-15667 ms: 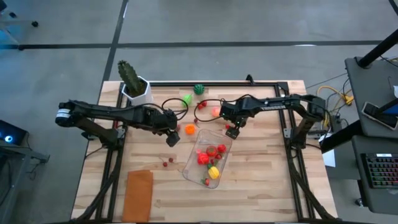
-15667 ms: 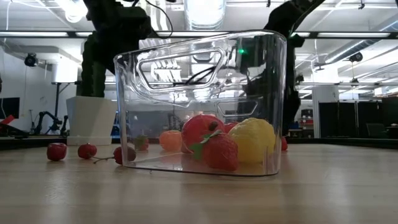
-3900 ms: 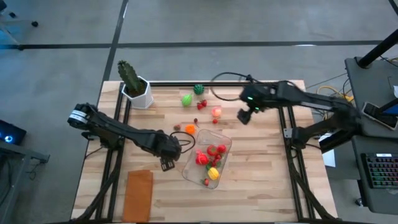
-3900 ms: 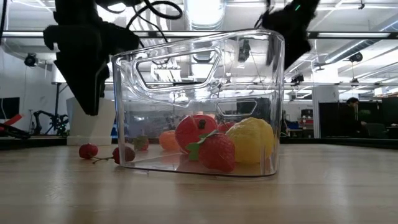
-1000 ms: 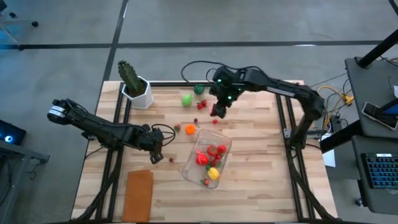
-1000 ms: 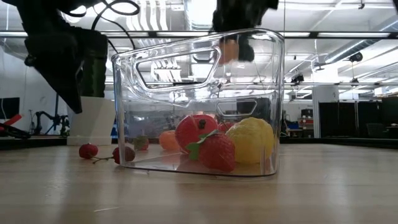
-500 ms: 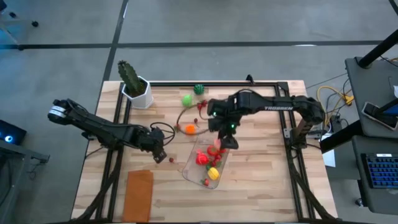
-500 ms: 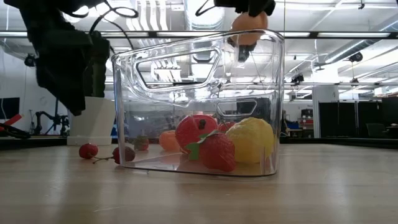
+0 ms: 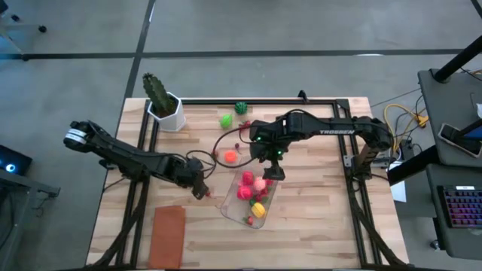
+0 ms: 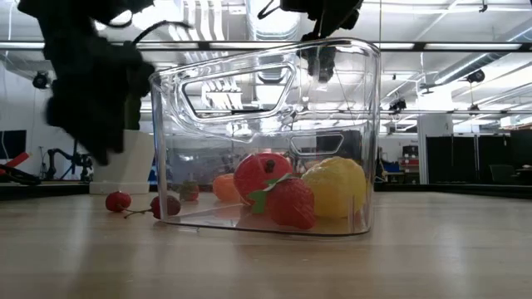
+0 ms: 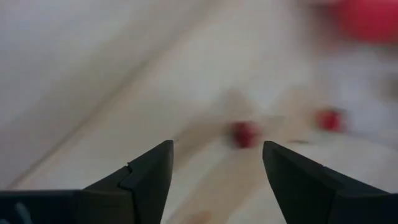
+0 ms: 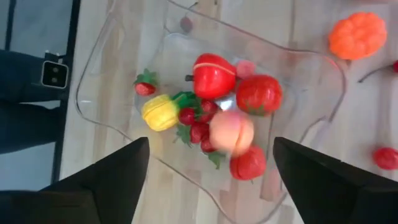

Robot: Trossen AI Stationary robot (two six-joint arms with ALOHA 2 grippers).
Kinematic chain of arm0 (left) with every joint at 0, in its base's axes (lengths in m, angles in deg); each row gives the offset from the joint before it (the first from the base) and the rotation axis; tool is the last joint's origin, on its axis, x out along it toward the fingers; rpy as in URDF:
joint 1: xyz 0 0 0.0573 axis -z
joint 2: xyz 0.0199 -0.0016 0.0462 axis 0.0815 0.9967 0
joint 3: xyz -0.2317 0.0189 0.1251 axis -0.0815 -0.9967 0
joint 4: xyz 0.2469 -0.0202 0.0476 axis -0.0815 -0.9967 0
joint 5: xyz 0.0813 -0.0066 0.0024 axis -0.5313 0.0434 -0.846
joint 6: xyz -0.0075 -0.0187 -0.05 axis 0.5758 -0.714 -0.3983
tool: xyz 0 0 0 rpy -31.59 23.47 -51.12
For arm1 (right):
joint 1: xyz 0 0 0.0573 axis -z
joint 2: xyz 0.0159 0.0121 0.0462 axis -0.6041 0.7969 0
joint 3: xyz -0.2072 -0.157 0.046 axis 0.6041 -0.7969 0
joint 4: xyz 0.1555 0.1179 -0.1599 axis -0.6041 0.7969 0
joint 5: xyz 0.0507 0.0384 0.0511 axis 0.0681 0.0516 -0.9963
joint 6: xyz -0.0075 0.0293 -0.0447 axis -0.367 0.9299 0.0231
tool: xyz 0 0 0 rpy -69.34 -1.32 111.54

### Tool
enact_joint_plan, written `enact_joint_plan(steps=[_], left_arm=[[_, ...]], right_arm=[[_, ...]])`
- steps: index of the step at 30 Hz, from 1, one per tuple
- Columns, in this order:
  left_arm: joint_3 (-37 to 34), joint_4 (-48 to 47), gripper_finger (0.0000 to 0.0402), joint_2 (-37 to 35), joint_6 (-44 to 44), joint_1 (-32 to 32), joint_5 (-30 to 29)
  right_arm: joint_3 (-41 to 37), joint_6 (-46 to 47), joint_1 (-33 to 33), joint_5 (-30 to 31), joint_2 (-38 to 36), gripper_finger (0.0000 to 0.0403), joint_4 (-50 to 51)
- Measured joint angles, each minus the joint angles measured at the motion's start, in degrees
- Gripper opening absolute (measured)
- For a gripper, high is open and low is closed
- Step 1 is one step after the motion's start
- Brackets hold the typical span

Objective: Pick and placing Produce into tupperware
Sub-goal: Put the red cherry into the transparent bin

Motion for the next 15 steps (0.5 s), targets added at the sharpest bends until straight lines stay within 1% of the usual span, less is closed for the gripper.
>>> enact_joint_plan(steps=[2, 4, 6, 7, 8, 11, 15], left_arm=[[0.0, 6.3, 0.0235, 0.2, 8.2, 0.9, 2.5], [0.0, 12.2, 0.0235, 1.0, 18.2, 2.2, 3.9], [0.2, 15.7, 0.0235, 2.0, 28.9, 3.6, 4.2], [0.6, 16.3, 0.0235, 2.5, 32.8, 4.0, 4.2], [0.8, 16.4, 0.0235, 3.1, 35.2, 4.2, 4.2], [0.8, 13.6, 0.0235, 5.0, 36.3, 4.2, 3.4], [0.8, 10.4, 0.0235, 7.4, 40.8, 4.2, 0.2]], right_arm=[[0.0, -0.5, 0.0, 1.1, -1.1, 0.0342, 0.3], [0.0, -1.5, 0.1, 2.7, -2.6, 0.0342, 0.6], [0.0, -2.7, 0.1, 5.3, -3.8, 0.0340, 0.6], [0.0, -3.2, 0.1, 6.9, -4.6, 0.0338, 0.7], [0.0, -3.6, 0.1, 8.6, -5.1, 0.0336, 0.7], [0.0, -3.7, 0.4, 12.8, -7.2, 0.0330, 0.7], [0.0, -3.5, 1.9, 14.0, -9.2, 0.0329, 0.5]])
